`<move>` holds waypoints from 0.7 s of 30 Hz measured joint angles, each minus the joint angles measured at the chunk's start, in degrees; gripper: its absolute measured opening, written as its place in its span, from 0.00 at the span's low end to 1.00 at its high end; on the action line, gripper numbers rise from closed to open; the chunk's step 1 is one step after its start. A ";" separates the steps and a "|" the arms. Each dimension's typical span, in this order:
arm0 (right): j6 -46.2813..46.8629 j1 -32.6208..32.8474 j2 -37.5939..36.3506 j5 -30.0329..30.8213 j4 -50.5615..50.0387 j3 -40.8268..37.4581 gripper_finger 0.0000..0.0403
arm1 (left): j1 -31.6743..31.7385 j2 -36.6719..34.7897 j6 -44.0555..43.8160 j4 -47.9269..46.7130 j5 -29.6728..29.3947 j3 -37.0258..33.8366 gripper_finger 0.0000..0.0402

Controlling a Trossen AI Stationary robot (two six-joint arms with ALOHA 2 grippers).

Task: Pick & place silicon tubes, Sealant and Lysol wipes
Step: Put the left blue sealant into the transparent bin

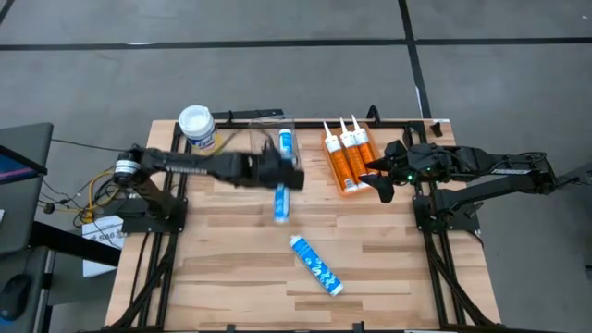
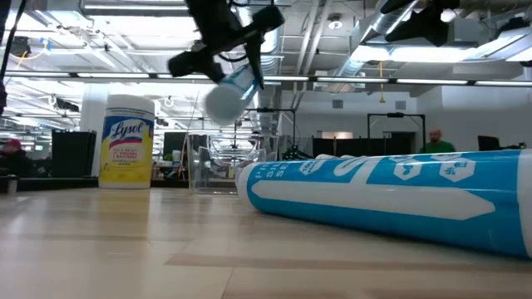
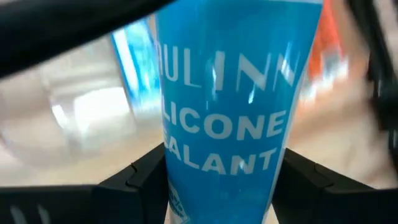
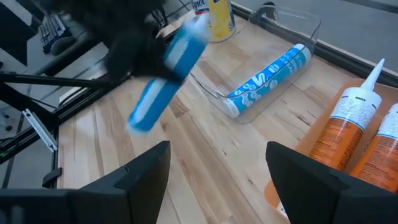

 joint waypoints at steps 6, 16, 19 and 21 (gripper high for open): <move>0.00 0.00 0.01 -0.07 -0.02 0.00 0.63 | 10.35 -0.02 2.94 0.17 -2.32 2.07 0.50; -0.46 0.00 0.00 -0.17 -0.07 0.00 0.63 | 22.64 -0.07 4.44 2.54 -2.23 2.11 0.50; -0.46 0.04 0.01 -0.17 -0.09 0.00 0.63 | 25.23 -0.07 5.67 3.08 -2.76 2.13 0.50; -0.46 0.06 0.00 -0.17 -0.17 0.00 0.63 | 26.35 -0.07 5.84 2.90 -2.87 2.13 0.50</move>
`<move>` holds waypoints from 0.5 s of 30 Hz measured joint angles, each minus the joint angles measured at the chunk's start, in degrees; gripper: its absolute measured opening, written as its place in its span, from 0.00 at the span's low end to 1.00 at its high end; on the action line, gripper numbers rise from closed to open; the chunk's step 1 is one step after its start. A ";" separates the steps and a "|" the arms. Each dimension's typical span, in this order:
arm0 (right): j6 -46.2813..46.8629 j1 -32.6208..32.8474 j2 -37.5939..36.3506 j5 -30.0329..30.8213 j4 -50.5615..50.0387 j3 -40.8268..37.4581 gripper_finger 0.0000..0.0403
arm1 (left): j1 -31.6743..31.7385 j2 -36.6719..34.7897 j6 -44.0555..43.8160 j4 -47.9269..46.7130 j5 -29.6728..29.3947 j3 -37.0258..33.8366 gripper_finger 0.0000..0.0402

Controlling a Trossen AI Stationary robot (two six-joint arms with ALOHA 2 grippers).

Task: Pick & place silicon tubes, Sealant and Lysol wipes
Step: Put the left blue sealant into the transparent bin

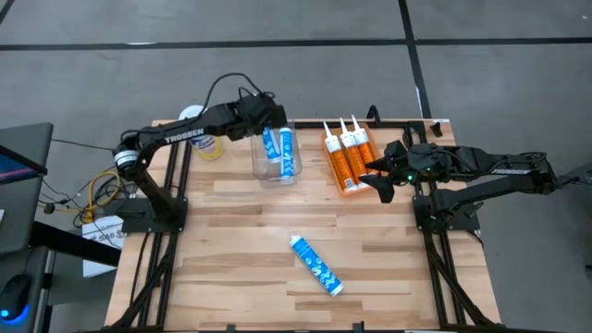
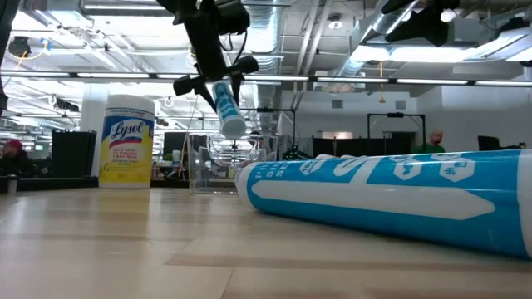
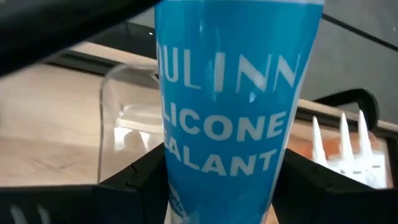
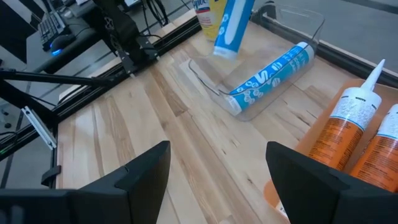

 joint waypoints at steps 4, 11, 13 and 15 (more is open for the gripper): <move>0.00 0.00 0.01 0.00 0.00 0.00 0.63 | 0.59 0.47 1.88 -0.41 1.68 0.06 0.50; 0.18 0.00 0.00 0.02 0.06 -0.02 0.63 | -1.06 6.19 2.11 -1.72 3.52 0.04 0.50; 0.35 0.00 0.02 0.00 0.08 -0.02 0.63 | -1.04 7.94 1.83 -1.37 4.37 0.04 0.50; 0.39 0.00 0.02 0.01 0.10 -0.02 0.63 | -1.01 9.65 1.84 -0.43 5.50 0.04 0.50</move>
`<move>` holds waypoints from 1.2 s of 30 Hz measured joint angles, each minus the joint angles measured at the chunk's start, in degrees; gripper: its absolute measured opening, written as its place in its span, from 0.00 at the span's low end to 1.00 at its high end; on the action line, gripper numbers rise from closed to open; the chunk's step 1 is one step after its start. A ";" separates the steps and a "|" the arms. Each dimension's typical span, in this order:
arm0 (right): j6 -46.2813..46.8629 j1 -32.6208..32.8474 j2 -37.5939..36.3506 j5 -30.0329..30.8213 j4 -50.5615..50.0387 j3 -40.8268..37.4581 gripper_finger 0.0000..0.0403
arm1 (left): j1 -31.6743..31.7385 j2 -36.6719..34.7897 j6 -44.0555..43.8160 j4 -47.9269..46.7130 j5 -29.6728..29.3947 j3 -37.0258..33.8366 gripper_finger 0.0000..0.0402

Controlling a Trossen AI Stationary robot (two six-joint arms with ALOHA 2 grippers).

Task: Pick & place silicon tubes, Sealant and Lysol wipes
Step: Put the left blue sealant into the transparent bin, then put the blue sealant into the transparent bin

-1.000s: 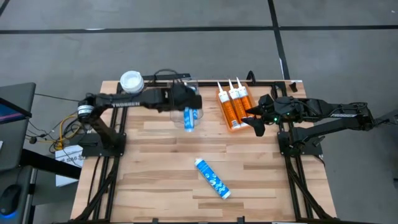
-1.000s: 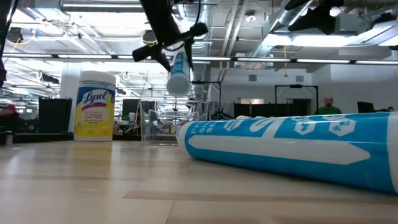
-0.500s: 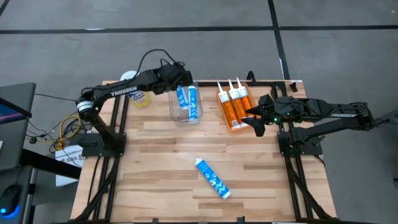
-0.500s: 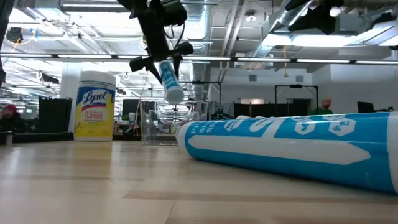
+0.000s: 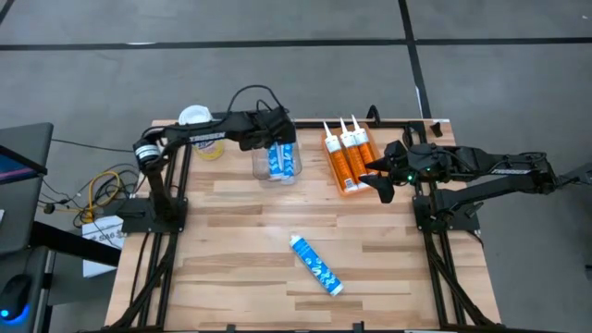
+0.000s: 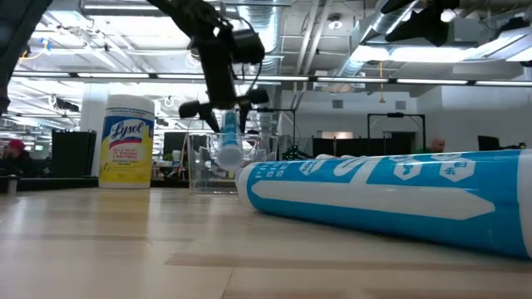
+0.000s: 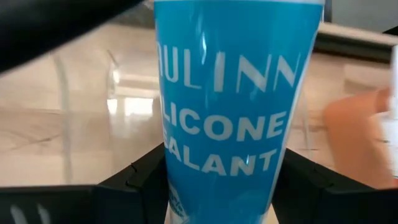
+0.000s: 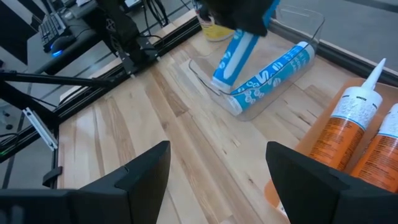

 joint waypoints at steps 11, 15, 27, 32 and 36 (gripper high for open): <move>0.04 0.00 0.00 0.01 0.08 0.00 0.63 | -0.33 6.53 -2.30 -0.02 7.19 -0.02 0.57; 0.04 0.00 -0.01 -0.05 0.07 0.00 0.63 | -0.41 7.24 -1.60 0.08 8.32 -0.04 0.63; -4.28 3.34 0.86 -8.52 6.03 0.00 0.63 | -1.66 -2.79 3.72 0.12 6.32 -0.02 0.67; -8.94 12.10 6.39 -10.45 13.81 0.02 0.63 | -7.80 -13.55 8.68 -1.40 -0.70 -0.02 0.67; -9.08 17.18 13.45 -9.18 13.76 1.46 0.63 | -16.55 -20.50 10.69 -5.02 -7.91 0.03 0.67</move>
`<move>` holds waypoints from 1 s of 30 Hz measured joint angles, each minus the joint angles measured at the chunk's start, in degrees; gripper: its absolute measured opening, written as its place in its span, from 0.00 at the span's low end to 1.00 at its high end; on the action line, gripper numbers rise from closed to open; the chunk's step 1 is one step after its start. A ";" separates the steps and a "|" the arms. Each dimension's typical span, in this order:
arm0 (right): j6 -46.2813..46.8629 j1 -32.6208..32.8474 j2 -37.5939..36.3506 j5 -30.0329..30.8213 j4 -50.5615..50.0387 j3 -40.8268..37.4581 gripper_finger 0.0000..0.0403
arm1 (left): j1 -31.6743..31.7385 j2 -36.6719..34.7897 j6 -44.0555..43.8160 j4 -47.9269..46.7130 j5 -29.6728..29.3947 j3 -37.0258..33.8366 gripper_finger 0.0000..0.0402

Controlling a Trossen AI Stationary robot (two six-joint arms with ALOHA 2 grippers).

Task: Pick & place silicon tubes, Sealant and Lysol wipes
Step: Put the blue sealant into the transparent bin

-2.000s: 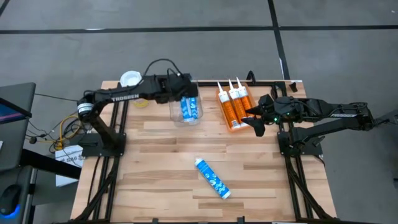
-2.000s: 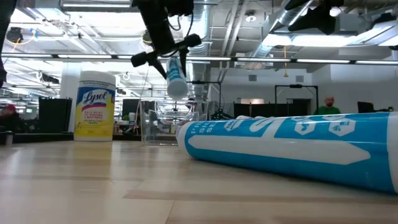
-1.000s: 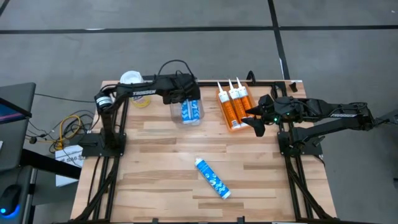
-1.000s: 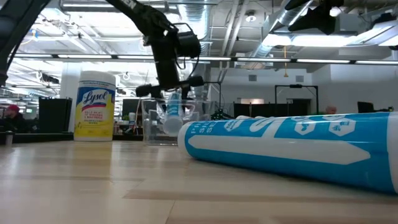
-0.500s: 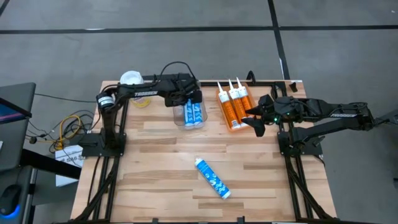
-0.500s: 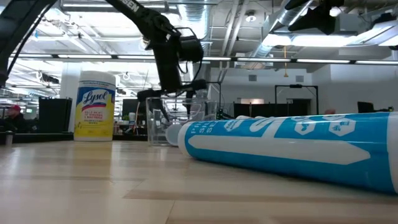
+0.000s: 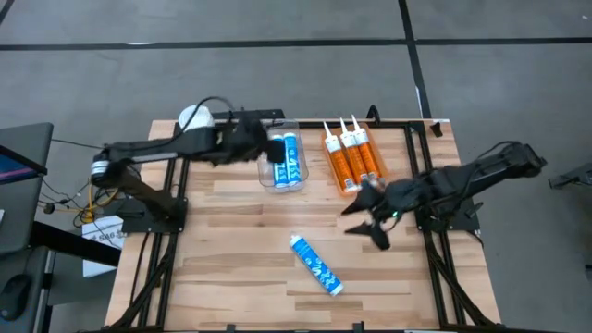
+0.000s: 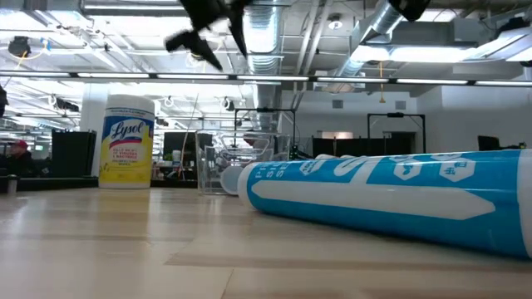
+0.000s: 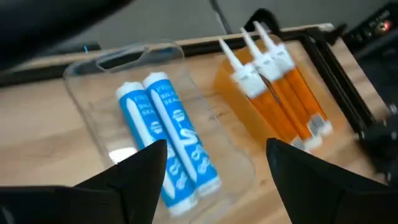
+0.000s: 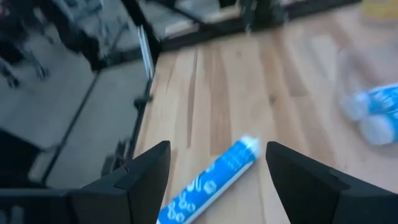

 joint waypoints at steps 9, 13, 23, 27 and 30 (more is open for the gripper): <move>3.19 4.24 18.29 0.56 -2.52 9.03 0.63 | -19.81 -4.59 -10.30 -13.19 -13.79 -0.07 0.67; 6.35 4.96 26.45 0.56 -6.02 15.17 0.63 | -25.83 -4.49 -17.05 -18.58 -16.38 -0.09 0.67; 21.96 7.54 43.65 0.14 -20.19 24.93 0.63 | -34.04 -4.21 -23.55 -19.90 -17.98 -3.68 0.67; 28.16 8.75 47.22 -0.12 -20.82 25.11 0.63 | -35.68 -4.21 -24.72 -19.89 -18.02 -4.72 0.67; 31.55 9.28 49.36 -1.41 -21.01 25.10 0.63 | -36.64 -4.21 -25.12 -19.90 -18.02 -5.48 0.67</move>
